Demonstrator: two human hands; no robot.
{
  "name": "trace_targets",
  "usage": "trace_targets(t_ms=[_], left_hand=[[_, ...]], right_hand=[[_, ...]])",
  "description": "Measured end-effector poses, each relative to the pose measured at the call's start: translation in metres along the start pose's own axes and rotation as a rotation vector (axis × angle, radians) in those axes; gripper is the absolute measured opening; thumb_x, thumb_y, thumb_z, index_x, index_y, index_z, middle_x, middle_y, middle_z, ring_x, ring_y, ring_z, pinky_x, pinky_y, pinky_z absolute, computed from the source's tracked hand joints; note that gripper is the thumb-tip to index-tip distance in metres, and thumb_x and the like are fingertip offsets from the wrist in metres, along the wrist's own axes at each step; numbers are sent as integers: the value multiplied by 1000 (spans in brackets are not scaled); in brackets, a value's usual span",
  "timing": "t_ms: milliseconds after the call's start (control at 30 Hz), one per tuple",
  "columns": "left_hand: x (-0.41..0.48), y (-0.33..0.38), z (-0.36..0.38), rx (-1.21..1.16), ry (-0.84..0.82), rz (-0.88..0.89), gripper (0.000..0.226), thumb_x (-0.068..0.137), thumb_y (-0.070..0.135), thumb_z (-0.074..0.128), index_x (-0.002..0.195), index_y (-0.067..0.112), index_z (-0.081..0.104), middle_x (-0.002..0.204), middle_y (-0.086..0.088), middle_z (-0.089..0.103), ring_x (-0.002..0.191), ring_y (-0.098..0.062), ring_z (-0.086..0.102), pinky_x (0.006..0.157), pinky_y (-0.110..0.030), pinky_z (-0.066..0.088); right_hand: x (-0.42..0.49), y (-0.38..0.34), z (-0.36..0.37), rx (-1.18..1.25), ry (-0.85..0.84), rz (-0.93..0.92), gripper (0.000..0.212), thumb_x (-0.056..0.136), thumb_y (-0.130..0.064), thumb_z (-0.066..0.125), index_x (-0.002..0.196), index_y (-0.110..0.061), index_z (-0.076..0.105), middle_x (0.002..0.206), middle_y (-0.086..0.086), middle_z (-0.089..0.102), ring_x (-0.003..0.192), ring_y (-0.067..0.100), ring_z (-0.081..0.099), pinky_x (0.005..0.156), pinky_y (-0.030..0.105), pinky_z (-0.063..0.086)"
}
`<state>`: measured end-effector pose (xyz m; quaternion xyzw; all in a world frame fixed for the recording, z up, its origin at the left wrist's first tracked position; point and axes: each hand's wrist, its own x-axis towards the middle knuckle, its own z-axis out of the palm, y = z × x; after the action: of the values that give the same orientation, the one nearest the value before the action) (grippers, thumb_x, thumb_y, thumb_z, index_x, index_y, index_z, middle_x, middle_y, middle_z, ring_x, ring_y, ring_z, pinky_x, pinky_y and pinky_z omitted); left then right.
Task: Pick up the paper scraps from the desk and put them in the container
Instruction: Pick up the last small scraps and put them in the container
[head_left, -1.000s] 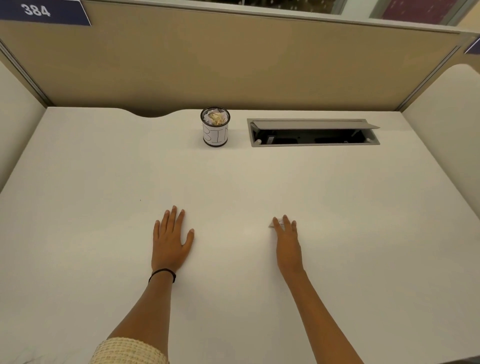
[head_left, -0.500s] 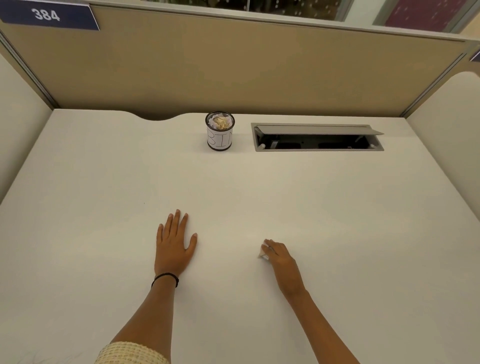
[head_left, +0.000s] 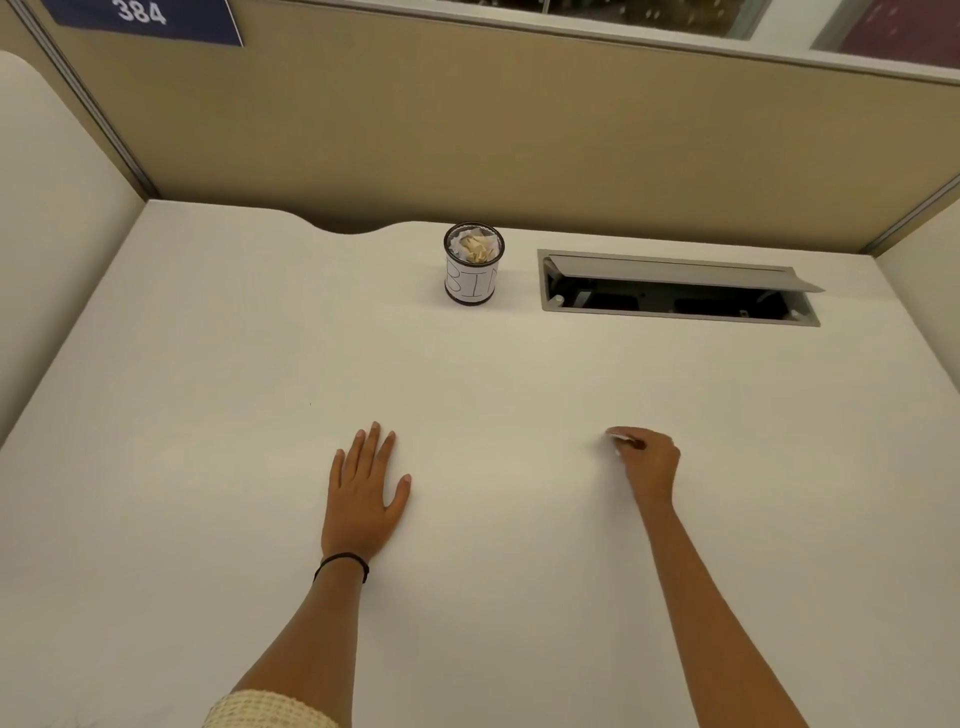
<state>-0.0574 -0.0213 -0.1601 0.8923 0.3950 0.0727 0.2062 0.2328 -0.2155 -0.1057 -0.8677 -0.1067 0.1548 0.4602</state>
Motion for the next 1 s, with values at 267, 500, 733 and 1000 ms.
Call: trace_targets(t_ms=[267, 500, 733, 1000], left_hand=[[0, 4, -5, 5, -2, -6, 63, 91, 49, 24, 148, 23, 23, 158, 4, 13, 146, -14, 7, 119, -34, 1], [16, 3, -6, 28, -24, -13, 62, 90, 51, 28, 146, 26, 28, 157, 3, 15, 145, -16, 10, 117, -33, 1], [71, -4, -8, 1, -42, 34, 64, 89, 53, 20, 148, 29, 14, 157, 5, 2, 145, -14, -1, 118, -32, -5], [87, -41, -23, -2, -31, 131, 58, 95, 47, 27, 149, 25, 20, 157, 9, 11, 145, -8, 8, 118, -22, -1]], right_hand=[[43, -56, 34, 377, -156, 203, 22, 78, -3, 72, 60, -11, 63, 79, 4, 68, 96, 17, 65, 87, 23, 51], [88, -155, 94, 492, -227, 120, 15, 80, -2, 69, 94, 4, 68, 97, 16, 66, 93, 22, 63, 95, 32, 50], [133, -221, 149, 370, -163, -61, 17, 78, 0, 70, 94, 4, 71, 87, 10, 65, 80, 16, 56, 74, 22, 50], [151, -245, 174, -106, -204, -414, 17, 82, 3, 61, 93, 0, 74, 99, 16, 73, 93, 24, 66, 70, 12, 46]])
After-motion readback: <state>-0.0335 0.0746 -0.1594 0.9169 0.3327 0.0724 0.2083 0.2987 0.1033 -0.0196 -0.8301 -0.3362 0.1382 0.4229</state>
